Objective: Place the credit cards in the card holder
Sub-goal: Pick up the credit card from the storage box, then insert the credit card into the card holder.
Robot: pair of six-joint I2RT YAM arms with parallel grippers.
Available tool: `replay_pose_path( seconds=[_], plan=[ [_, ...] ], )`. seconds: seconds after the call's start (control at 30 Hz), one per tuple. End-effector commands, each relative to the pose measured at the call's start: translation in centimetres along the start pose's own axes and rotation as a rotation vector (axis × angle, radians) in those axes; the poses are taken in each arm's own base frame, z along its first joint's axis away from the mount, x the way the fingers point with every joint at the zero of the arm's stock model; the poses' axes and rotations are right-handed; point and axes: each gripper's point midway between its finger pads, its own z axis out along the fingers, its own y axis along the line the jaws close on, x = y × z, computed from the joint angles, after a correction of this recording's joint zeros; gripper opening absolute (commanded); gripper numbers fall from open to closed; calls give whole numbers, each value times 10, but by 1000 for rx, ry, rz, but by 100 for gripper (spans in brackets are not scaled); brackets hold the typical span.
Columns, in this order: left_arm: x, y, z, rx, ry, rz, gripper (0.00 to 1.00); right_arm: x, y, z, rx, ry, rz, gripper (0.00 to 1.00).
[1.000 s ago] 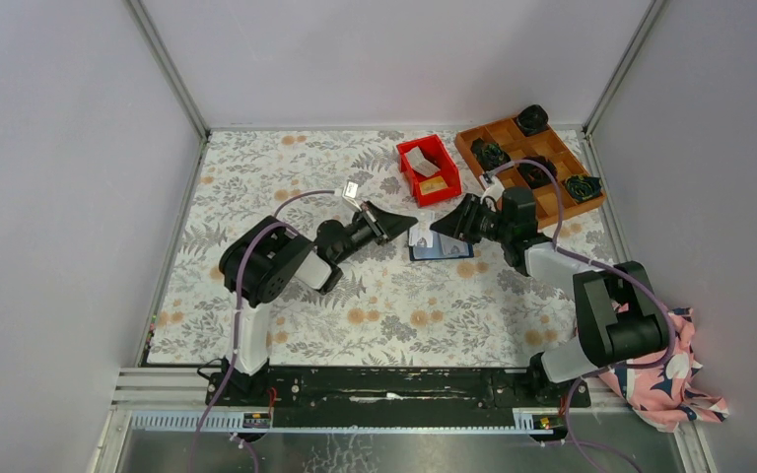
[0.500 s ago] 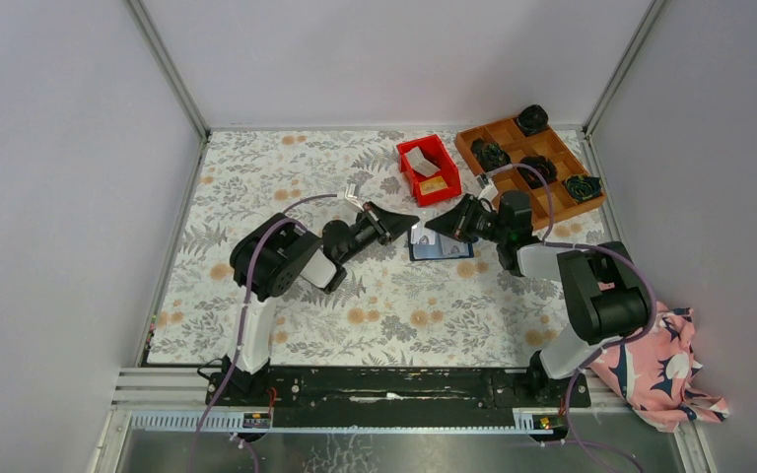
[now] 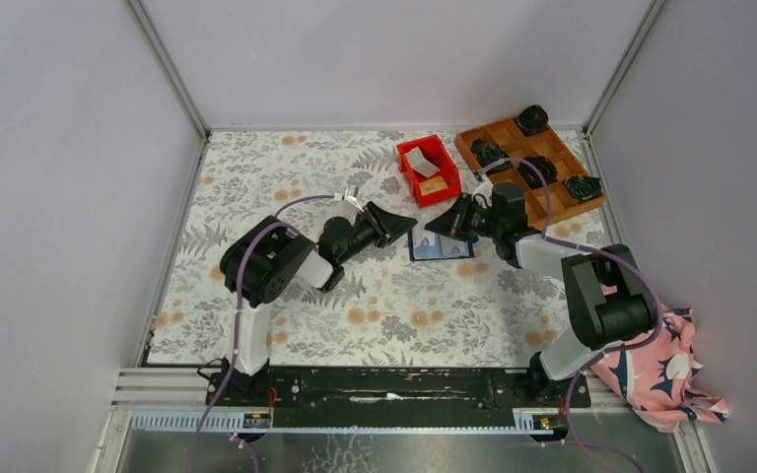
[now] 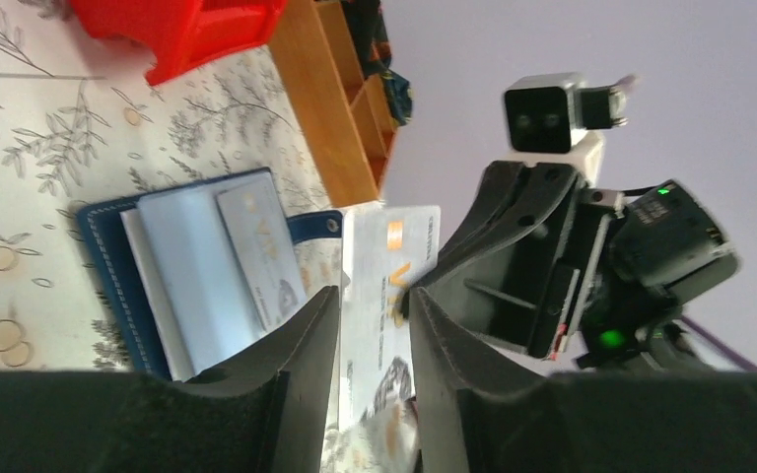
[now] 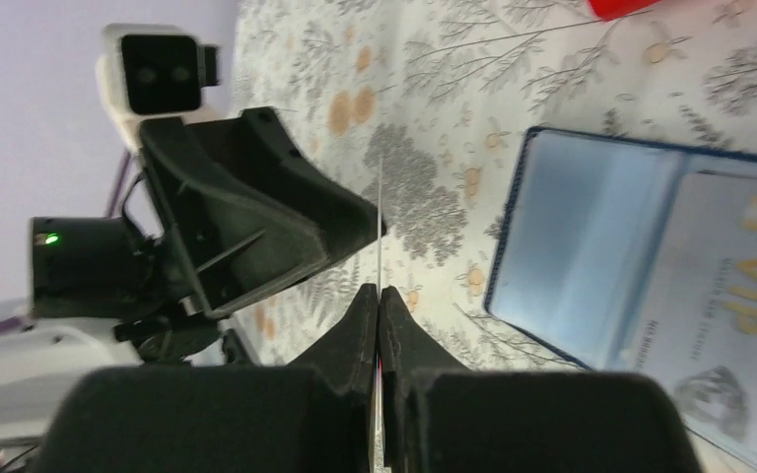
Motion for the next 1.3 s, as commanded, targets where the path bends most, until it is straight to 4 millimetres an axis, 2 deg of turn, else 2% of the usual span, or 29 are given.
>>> replay_pose_path(
  seconds=[0.0,0.23,0.6,1.27],
  plan=[
    [-9,17,-3,-119,-19,124,40,-19,-12,-8,165,-15,-138,0],
    [-5,45,-2,-267,41,197,39,-24,-43,-11,348,56,-194,0],
    [3,65,2,-341,98,239,31,-18,-76,-8,459,127,-214,0],
    [15,80,5,-387,152,252,20,-15,-87,1,445,162,-185,0]
  ],
)
